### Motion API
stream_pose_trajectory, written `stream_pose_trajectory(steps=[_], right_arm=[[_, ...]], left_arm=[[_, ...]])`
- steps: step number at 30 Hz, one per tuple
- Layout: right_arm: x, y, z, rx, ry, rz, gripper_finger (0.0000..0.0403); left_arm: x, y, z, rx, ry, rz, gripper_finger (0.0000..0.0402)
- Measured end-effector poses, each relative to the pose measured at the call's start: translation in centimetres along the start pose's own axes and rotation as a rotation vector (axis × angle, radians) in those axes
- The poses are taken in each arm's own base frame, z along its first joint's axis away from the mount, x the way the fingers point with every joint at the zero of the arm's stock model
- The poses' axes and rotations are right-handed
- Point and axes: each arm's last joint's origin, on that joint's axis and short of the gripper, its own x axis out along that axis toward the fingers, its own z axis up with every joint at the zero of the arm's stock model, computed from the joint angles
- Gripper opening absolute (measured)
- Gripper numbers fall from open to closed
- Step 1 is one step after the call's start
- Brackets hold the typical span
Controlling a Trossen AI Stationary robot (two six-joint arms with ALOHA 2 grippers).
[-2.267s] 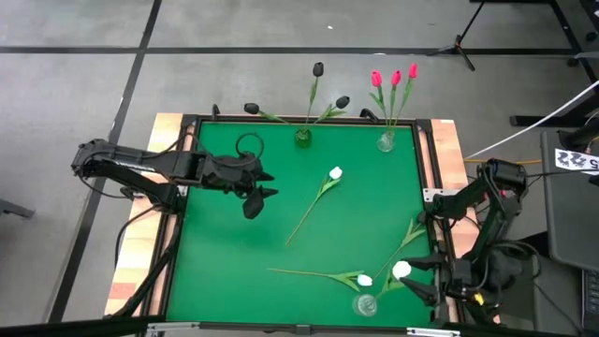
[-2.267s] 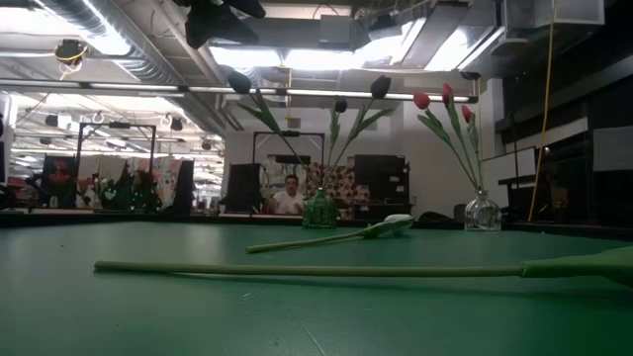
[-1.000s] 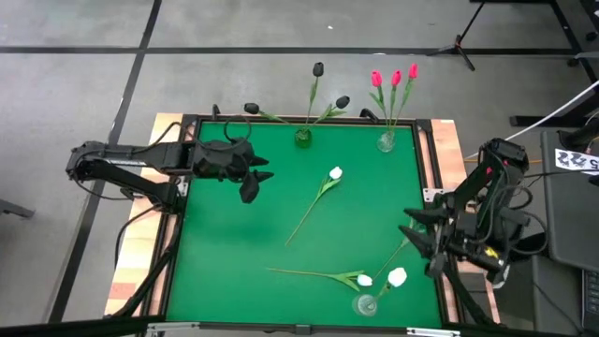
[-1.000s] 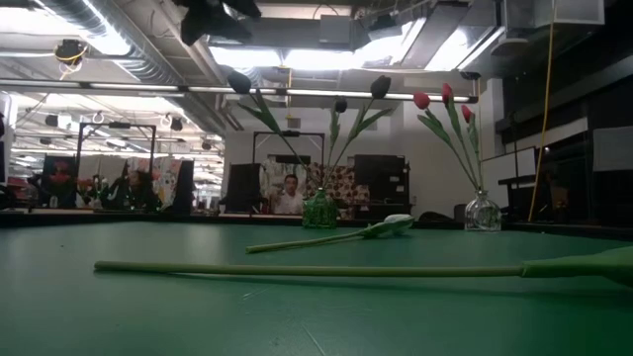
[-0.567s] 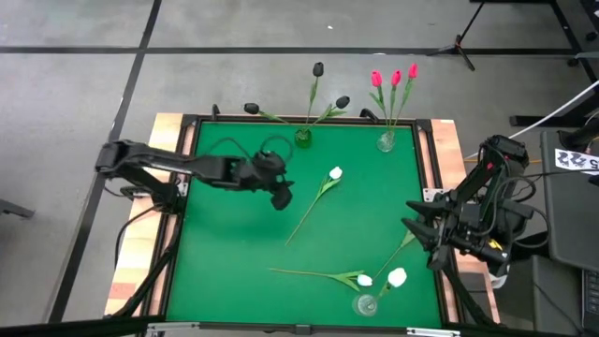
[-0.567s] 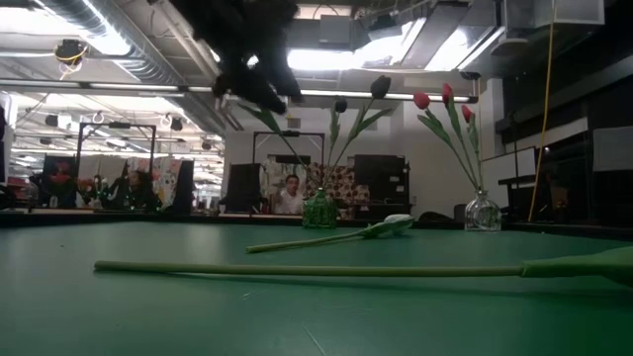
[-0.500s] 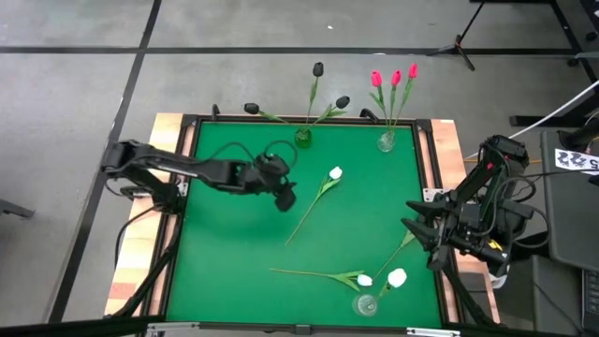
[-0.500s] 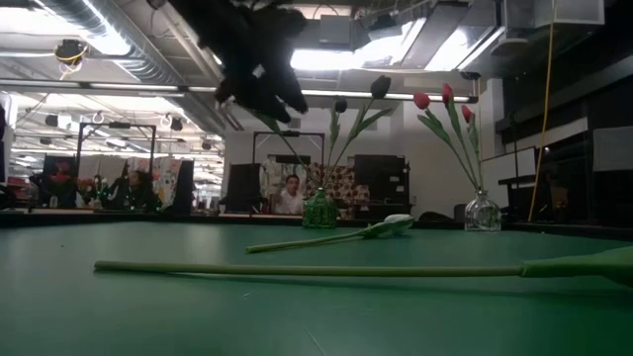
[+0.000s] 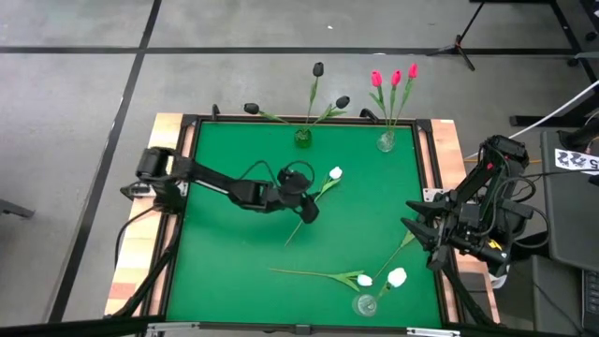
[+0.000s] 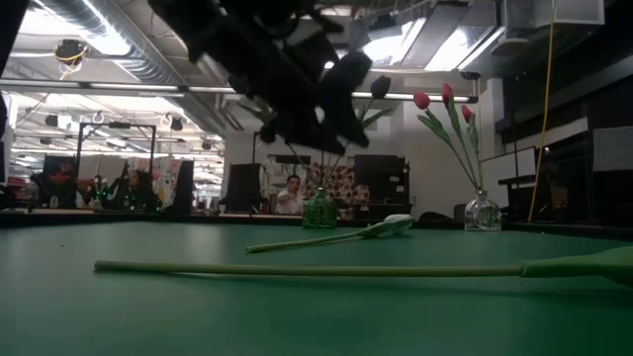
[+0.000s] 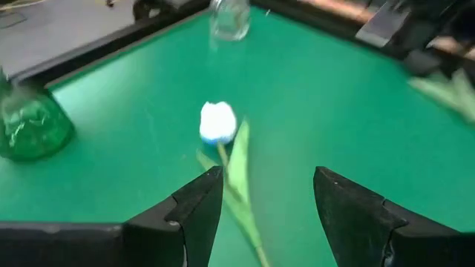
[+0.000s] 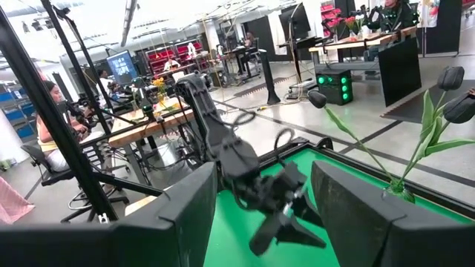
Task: Sort flowers into vase by color
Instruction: Put the white tulip into the bottom transparent vase
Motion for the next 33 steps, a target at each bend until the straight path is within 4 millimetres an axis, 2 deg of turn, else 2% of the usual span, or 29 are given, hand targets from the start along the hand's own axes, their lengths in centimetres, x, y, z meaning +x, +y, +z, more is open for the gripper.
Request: stream_pose_trajectory(steps=[10, 17, 25, 28, 33], right_arm=[[0.0, 0.2, -0.3, -0.011, 0.0, 0.0, 0.0218], [0.0, 0.9, -1.2, -0.041, 0.0, 0.0, 0.0218], [0.0, 1.5, -1.9, -0.009, 0.0, 0.002, 0.0218], [-0.1, 1.5, -1.9, -0.001, 0.001, 0.002, 0.0218], [-0.1, 1.6, -1.9, 0.013, 0.001, 0.002, 0.0218]], left_arm=[[2.8, -0.7, -4.2, -0.022, 0.057, 0.035, 0.0205], [3.7, -1.4, -6.3, -0.005, 0.071, 0.025, 0.0205], [4.8, -1.0, -8.4, -0.007, 0.12, 0.059, 0.02], [4.9, -0.9, -8.6, -0.025, 0.131, 0.058, 0.0169], [5.1, -0.5, -8.7, -0.006, 0.157, 0.076, 0.0071]])
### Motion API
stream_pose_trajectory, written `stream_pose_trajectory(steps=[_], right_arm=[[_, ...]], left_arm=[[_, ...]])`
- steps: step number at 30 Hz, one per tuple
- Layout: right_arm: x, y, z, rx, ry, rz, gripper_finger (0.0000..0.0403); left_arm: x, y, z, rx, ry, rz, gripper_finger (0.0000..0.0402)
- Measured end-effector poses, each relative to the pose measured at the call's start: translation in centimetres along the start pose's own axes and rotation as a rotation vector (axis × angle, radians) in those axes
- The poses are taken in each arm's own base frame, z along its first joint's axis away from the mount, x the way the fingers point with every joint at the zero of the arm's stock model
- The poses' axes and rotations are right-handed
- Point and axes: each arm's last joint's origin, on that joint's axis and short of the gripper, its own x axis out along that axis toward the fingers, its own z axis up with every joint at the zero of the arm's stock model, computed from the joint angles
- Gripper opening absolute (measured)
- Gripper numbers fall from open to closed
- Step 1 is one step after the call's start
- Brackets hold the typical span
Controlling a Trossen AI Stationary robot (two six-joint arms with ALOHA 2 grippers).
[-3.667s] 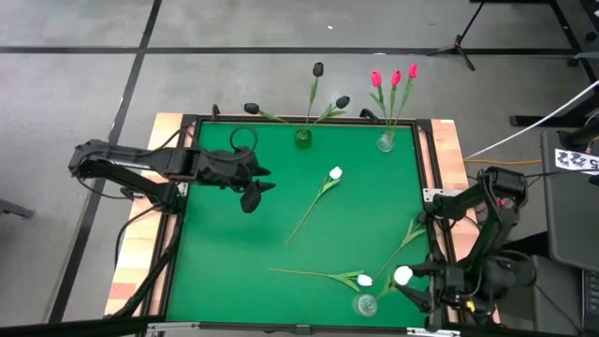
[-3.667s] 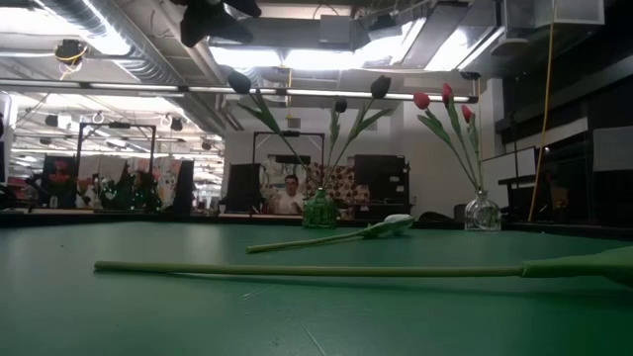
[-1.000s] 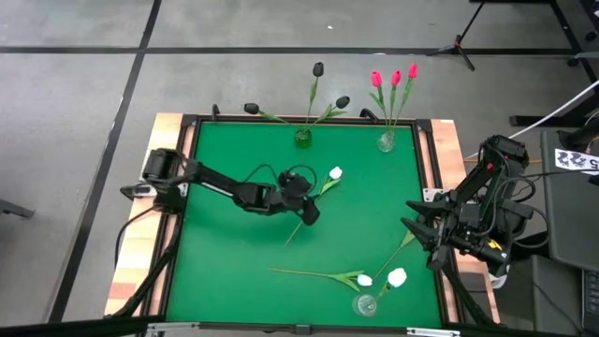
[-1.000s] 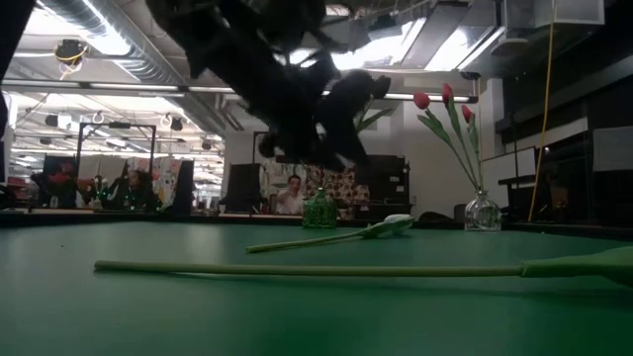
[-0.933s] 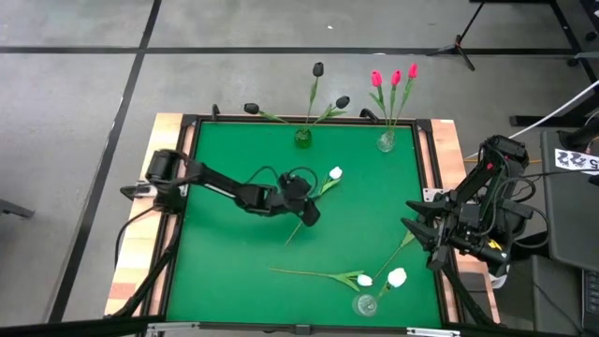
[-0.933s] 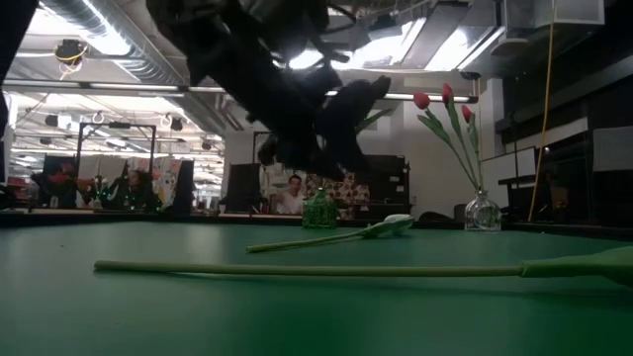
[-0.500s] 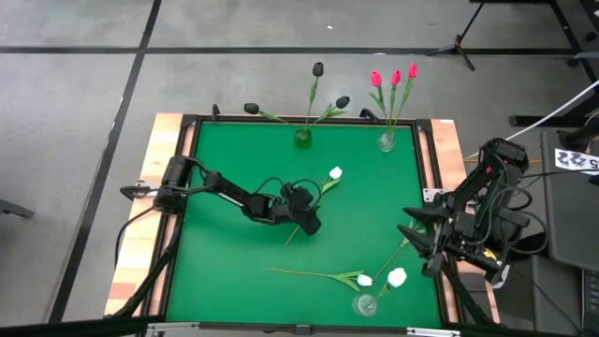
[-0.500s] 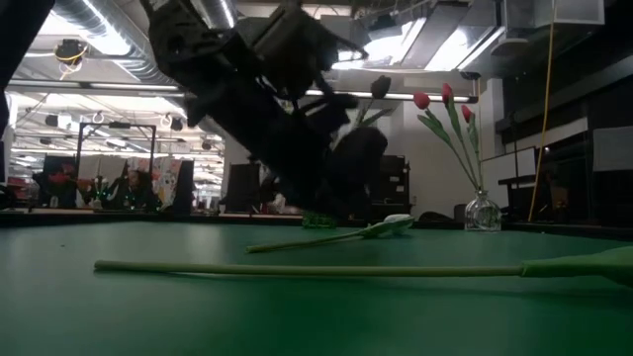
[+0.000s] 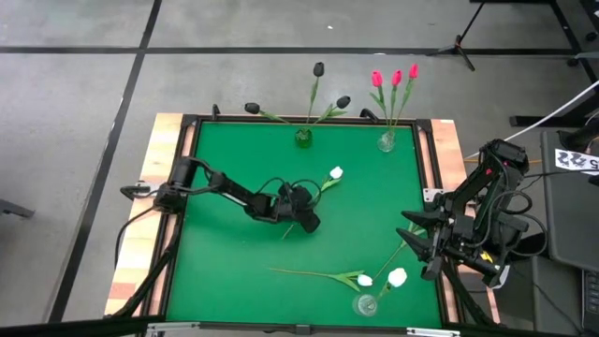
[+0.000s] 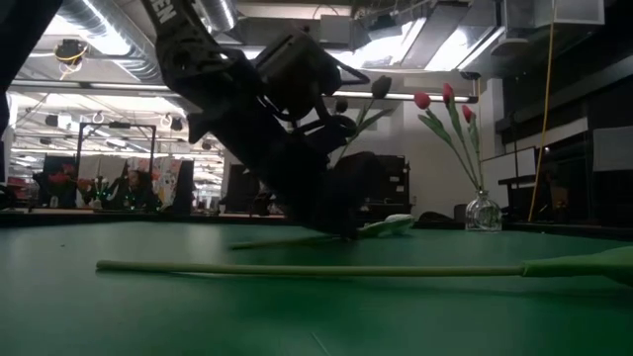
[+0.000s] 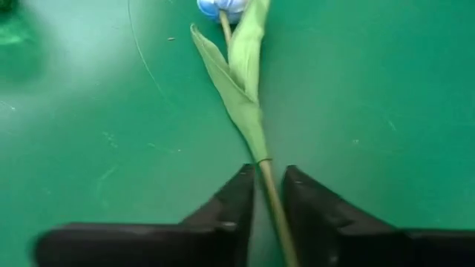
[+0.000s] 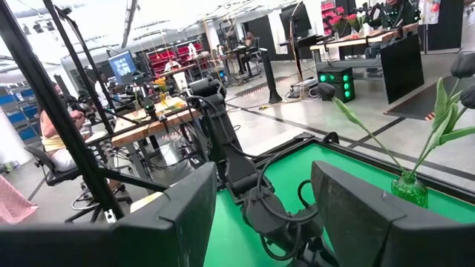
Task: Sort flowers into vase by color
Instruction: Put the white tulip into the bottom transparent vase
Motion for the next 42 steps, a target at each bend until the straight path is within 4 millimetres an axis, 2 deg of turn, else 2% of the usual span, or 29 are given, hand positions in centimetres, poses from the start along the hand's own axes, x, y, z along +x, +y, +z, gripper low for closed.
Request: stream_pose_trajectory(steps=[2, 4, 11, 20, 27, 33, 37, 42], right_arm=[[0.0, 0.0, 0.0, 0.0, 0.0, 0.0, 0.0218], [0.0, 0.0, 0.0, 0.0, 0.0, 0.0, 0.0218], [0.0, 0.0, 0.0, 0.026, 0.0, 0.0, 0.0218], [0.0, 0.0, 0.0, 0.026, -0.016, 0.016, 0.0218], [-0.4, 0.7, 0.3, -0.015, -0.163, 0.181, 0.0218], [-1.7, 0.8, 0.6, -0.023, -0.188, 0.265, 0.0218], [-2.0, 0.8, 0.6, -0.02, -0.205, 0.297, 0.0218], [-2.1, 0.9, 0.7, -0.023, -0.235, 0.326, 0.0218]], left_arm=[[0.1, 0.2, 0.1, 0.0, 0.01, -0.005, 0.003], [0.2, 0.3, 0.2, -0.008, 0.019, -0.017, 0.001], [-0.8, 0.4, 1.5, -0.03, 0.032, -0.061, 0.0005], [-4.3, 0.2, 5.7, -0.103, -0.101, -0.108, 0.0003], [-8.8, 0.2, 10.2, -0.165, -0.318, -0.158, 0.0002], [-14.8, -1.7, 13.7, -0.203, -0.651, -0.364, 0.0002], [-18.4, -3.2, 14.1, -0.223, -0.843, -0.485, 0.0002], [-21.3, -4.5, 13.4, -0.248, -0.954, -0.579, 0.0002]])
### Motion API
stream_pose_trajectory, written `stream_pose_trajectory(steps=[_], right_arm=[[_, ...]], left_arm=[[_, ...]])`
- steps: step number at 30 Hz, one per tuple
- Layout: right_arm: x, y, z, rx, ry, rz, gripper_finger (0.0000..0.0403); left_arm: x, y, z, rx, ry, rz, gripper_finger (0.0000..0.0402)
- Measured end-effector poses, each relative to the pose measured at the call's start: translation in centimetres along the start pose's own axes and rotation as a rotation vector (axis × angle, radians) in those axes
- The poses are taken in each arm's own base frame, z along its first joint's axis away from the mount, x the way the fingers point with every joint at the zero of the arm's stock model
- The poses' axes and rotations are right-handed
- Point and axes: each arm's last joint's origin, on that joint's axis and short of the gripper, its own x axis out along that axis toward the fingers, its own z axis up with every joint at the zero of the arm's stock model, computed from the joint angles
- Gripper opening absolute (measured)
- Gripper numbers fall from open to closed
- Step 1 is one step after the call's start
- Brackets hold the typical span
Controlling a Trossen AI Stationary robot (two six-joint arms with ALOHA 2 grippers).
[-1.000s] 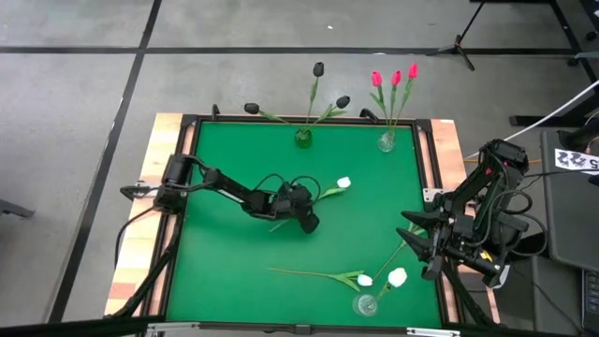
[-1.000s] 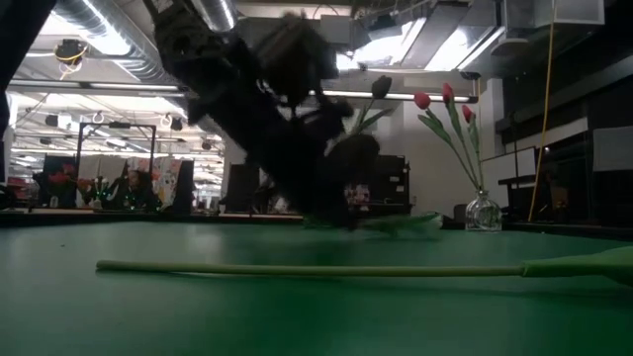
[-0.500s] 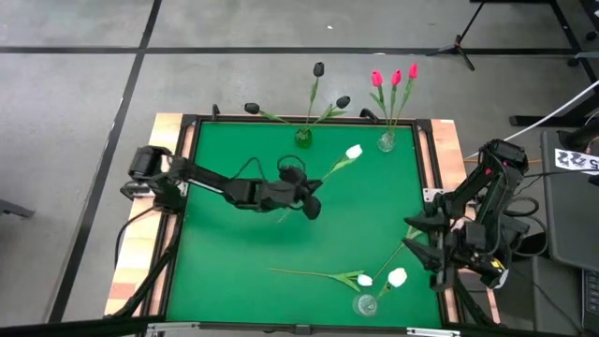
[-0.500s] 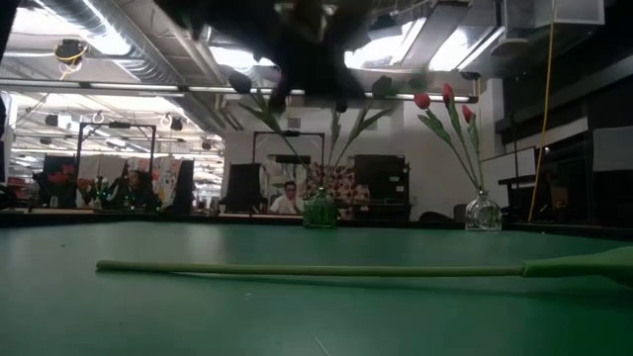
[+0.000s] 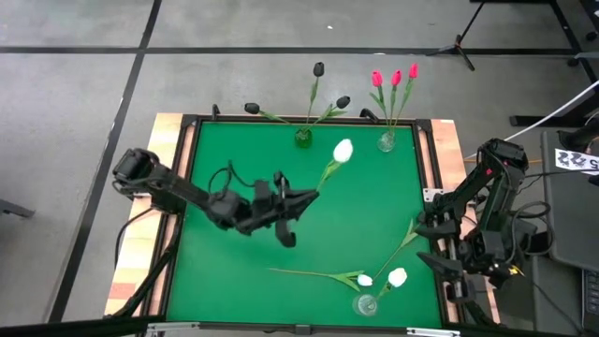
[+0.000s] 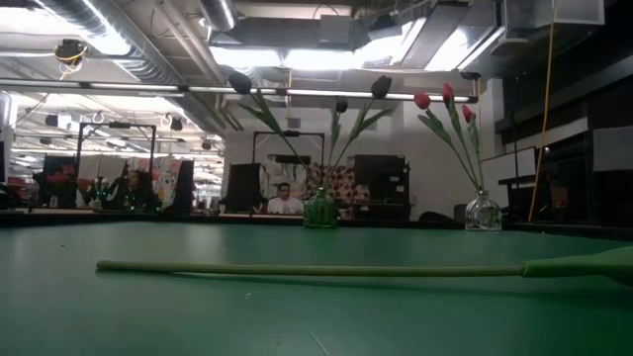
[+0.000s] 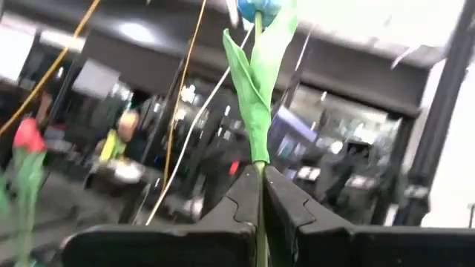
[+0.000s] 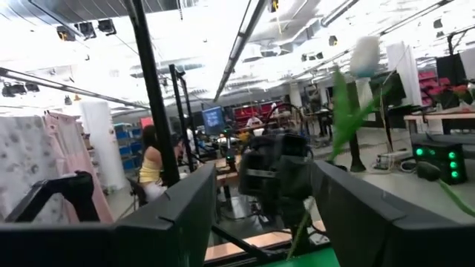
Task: Sort flowers into vase by color
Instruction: Put the white tulip into the bottom transparent vase
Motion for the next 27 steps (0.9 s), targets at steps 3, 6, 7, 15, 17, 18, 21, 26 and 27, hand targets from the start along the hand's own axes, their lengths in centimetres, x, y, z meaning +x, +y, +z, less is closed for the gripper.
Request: stream_pose_trajectory(steps=[3, 6, 7, 15, 17, 18, 21, 26, 27], right_arm=[[0.0, 0.0, 0.0, -0.008, 0.001, 0.002, 0.0218], [0.0, 0.1, 0.0, -0.026, -0.017, 0.018, 0.0218], [0.0, 0.1, 0.1, -0.028, -0.026, 0.025, 0.0218], [0.0, -0.2, 0.0, -0.016, 0.036, -0.039, 0.0218], [0.2, -0.3, 0.5, 0.035, 0.055, -0.072, 0.0218], [0.3, -0.3, 0.8, 0.06, 0.09, -0.11, 0.0218], [0.7, 0.1, 1.7, 0.007, 0.233, -0.222, 0.0218], [1.8, 1.5, 4.5, -0.093, 0.249, -0.208, 0.0218], [2.1, 1.7, 5.1, -0.083, 0.245, -0.204, 0.0218]], left_arm=[[-0.8, -1.3, -0.2, 0.024, -0.071, -0.073, 0.0002], [-1.5, -2.2, -1.4, -0.001, -0.116, -0.138, 0.0002], [-1.8, -2.5, -1.8, -0.024, -0.133, -0.146, 0.0002], [0.2, -6.2, -4.6, -0.15, -0.227, -0.236, 0.0004], [1.0, -7.0, -4.9, -0.162, -0.233, -0.301, 0.0004], [1.3, -7.4, -4.8, -0.166, -0.232, -0.332, 0.0004], [2.0, -8.5, -3.9, -0.171, -0.222, -0.378, 0.0002], [3.1, -9.5, -3.1, -0.116, -0.179, -0.393, 0.0005], [3.5, -9.6, -3.0, -0.103, -0.163, -0.39, 0.0005]])
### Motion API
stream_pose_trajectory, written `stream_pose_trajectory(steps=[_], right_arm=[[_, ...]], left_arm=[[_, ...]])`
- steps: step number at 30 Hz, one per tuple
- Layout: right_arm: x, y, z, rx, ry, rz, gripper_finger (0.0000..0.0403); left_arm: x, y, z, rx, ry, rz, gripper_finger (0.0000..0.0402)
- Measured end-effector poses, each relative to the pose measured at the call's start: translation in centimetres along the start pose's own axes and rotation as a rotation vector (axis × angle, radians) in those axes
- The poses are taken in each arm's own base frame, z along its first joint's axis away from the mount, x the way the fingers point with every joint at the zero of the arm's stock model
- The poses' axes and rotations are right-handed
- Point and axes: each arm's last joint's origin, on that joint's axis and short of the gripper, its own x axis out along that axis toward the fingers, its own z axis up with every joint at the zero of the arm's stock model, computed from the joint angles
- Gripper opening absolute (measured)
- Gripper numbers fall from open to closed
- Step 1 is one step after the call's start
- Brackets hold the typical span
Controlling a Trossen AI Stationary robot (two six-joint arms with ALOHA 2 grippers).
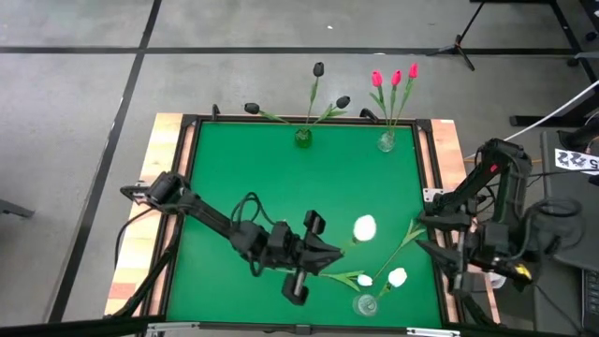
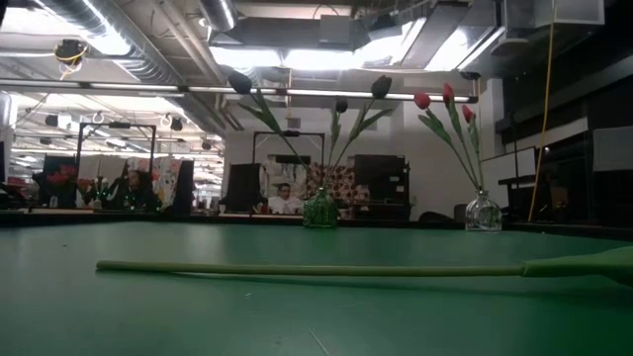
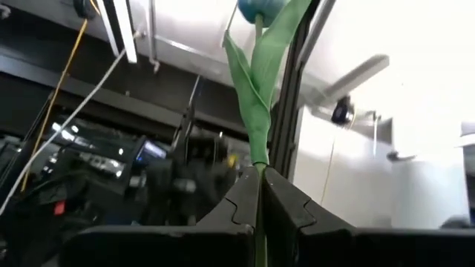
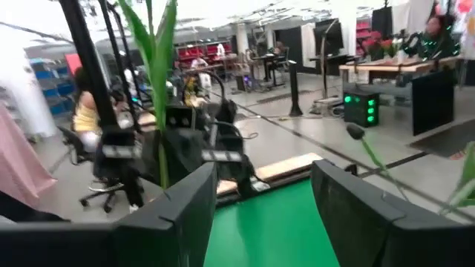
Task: Sort flowers into vase by color
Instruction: Put the white tulip into the bottom transparent vase
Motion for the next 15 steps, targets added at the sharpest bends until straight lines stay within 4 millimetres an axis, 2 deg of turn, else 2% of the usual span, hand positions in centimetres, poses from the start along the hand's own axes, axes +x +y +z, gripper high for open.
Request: stream_pose_trajectory(steps=[3, 6, 10, 15], right_arm=[[0.1, 0.3, 1.6, 0.003, 0.0, 0.005, 0.0218], [0.5, 1.0, 1.9, -0.011, -0.048, 0.069, 0.0218], [1.8, 1.8, 0.6, 0.003, -0.068, 0.153, 0.0226], [5.0, 2.2, -1.4, 0.031, -0.033, 0.204, 0.0261]], left_arm=[[0.7, 0.3, 0.0, 0.021, 0.044, 0.006, 0.0006], [1.1, 0.5, 0.1, 0.034, 0.043, 0.011, 0.0006], [1.8, 0.9, 0.9, 0.053, 0.01, 0.02, 0.0007], [2.9, 1.9, 1.8, 0.054, -0.024, 0.021, 0.0007]])
